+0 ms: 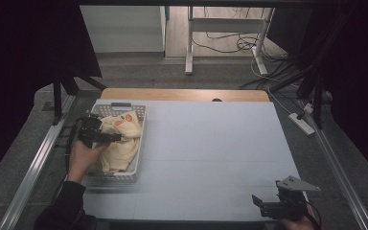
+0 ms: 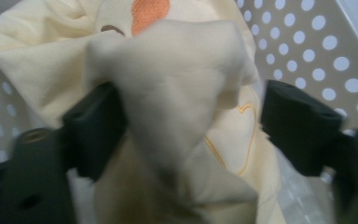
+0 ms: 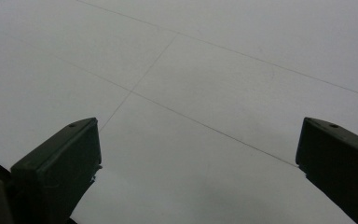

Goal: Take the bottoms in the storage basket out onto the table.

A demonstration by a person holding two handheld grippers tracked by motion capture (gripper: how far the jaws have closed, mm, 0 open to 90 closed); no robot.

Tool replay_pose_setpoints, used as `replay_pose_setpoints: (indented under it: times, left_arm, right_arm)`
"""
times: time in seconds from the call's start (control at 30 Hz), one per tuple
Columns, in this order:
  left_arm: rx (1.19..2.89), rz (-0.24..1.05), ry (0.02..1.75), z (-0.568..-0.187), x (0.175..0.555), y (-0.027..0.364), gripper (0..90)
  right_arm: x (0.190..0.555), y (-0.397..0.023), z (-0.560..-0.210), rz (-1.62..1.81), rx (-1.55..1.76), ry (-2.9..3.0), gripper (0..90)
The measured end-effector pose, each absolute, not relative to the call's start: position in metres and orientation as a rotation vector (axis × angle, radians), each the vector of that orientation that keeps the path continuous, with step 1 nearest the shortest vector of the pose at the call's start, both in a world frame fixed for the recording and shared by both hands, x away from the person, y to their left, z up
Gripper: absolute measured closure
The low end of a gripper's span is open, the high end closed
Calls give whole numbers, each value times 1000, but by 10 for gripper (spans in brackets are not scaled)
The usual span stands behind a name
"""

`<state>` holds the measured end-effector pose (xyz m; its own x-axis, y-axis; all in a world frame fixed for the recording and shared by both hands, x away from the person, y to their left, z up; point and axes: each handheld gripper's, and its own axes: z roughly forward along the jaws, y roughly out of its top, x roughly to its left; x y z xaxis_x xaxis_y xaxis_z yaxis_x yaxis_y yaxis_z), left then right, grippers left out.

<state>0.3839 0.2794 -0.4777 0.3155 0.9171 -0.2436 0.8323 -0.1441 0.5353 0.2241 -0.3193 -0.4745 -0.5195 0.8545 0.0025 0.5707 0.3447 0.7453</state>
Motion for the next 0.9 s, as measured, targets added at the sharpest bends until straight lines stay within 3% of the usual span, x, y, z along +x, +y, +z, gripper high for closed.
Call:
replay_pose_setpoints:
  times: [0.13,0.2,0.23,0.53,0.9]
  left_arm:
    - [2035,181,1518,-481,385,276,568]
    - [2036,179,1516,-482,384,276,612]
    - [2041,170,1512,-482,383,277,689]
    - [2072,200,1456,-477,380,278,730]
    - [1977,251,1374,-455,367,287,746]
  right_arm:
    - [224,-319,-474,999,1251,2225,4]
    - [224,-319,-474,999,1251,2226,4]
    - [224,-319,-474,996,1249,2229,4]
    - [224,-319,-474,999,1235,2238,5]
    - [224,-319,-474,1006,1238,2241,5]
